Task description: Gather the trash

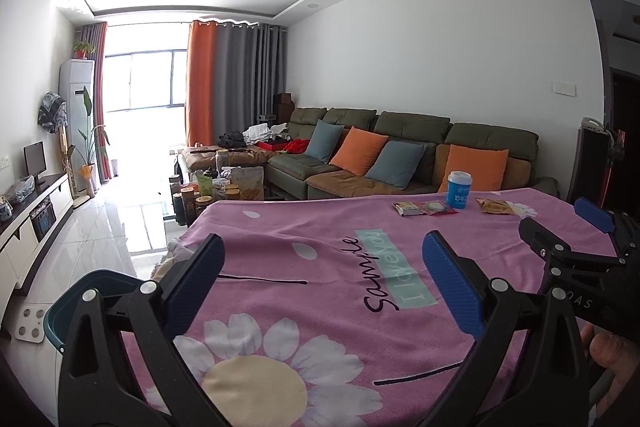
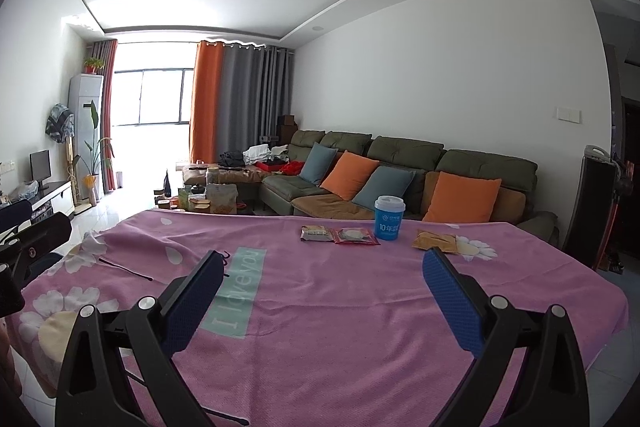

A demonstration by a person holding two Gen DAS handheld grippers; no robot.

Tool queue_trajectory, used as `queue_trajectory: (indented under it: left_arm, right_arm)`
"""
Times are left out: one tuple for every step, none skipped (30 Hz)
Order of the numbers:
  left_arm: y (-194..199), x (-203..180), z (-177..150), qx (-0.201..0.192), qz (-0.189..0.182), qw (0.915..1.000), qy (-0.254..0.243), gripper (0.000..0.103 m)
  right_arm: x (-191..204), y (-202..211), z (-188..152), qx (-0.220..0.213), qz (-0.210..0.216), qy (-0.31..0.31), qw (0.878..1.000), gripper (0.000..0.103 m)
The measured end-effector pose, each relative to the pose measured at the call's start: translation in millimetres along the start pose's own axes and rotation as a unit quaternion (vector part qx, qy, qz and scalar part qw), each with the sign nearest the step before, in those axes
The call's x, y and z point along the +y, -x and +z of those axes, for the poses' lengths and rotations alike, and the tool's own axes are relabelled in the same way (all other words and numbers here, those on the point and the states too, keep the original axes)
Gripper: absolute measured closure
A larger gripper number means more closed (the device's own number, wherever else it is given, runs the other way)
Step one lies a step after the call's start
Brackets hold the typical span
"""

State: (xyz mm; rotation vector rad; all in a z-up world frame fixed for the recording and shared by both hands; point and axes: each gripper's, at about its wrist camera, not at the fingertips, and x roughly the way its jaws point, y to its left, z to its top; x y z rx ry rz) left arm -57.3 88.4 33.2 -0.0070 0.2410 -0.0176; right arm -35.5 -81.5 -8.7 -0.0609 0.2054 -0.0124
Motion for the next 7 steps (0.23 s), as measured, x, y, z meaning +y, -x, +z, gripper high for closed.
queue_trajectory:
  left_arm:
    - [0,0,0,0.000,0.001,1.0000,-0.001,0.006]
    - [-1,-1,0,0.000,0.003,1.0000,-0.004,0.006]
    - [-2,-1,1,0.000,0.008,0.9999,-0.007,0.006]
    - [-5,0,3,0.001,0.012,0.9999,-0.008,0.006]
    - [-8,1,4,0.002,0.012,0.9999,-0.007,0.006]
    - [-10,3,7,0.004,0.012,0.9999,-0.006,0.006]
    - [-15,4,9,0.007,0.016,0.9998,-0.009,0.006]
  right_arm:
    - [-3,-1,1,0.000,-0.002,-0.001,1.000,0.007]
    - [-5,-2,1,0.001,-0.003,-0.001,1.000,0.007]
    - [-8,-4,2,0.004,-0.004,-0.002,1.000,0.007]
    - [-11,-7,3,0.008,-0.004,-0.005,1.000,0.007]
    - [-15,-10,5,0.011,-0.004,-0.007,1.000,0.007]
    - [-20,-13,7,0.013,-0.005,-0.009,1.000,0.007]
    - [-25,-17,9,0.015,-0.007,-0.008,1.000,0.007]
